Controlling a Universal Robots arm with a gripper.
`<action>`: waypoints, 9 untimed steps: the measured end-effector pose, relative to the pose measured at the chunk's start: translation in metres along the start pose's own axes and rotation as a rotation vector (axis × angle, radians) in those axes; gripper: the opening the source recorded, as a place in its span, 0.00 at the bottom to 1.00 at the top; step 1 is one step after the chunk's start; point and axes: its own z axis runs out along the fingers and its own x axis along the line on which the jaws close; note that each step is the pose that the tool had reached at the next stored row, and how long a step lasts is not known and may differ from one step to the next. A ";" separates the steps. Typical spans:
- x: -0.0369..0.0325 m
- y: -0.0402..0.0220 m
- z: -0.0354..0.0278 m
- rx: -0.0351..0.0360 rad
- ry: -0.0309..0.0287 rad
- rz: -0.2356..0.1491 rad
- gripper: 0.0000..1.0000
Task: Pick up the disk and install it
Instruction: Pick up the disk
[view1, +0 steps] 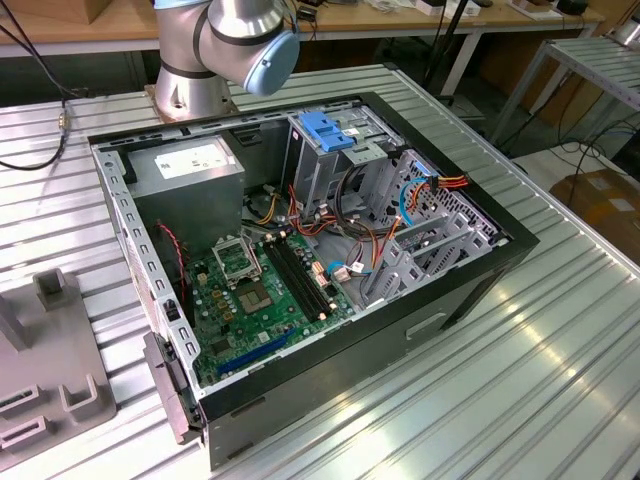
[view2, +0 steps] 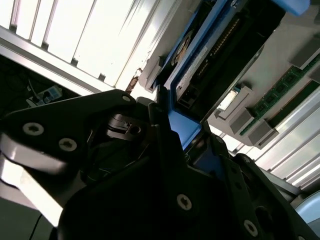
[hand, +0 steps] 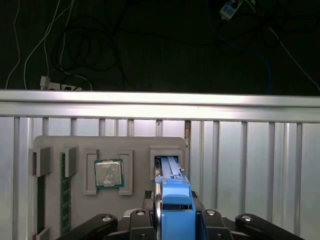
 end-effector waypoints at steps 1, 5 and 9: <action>0.0000 0.0000 0.0000 0.0000 0.0000 0.000 0.37; 0.0000 0.0000 0.0001 -0.0001 0.0001 0.000 0.37; 0.0000 0.0000 0.0001 0.0000 0.0000 0.001 0.37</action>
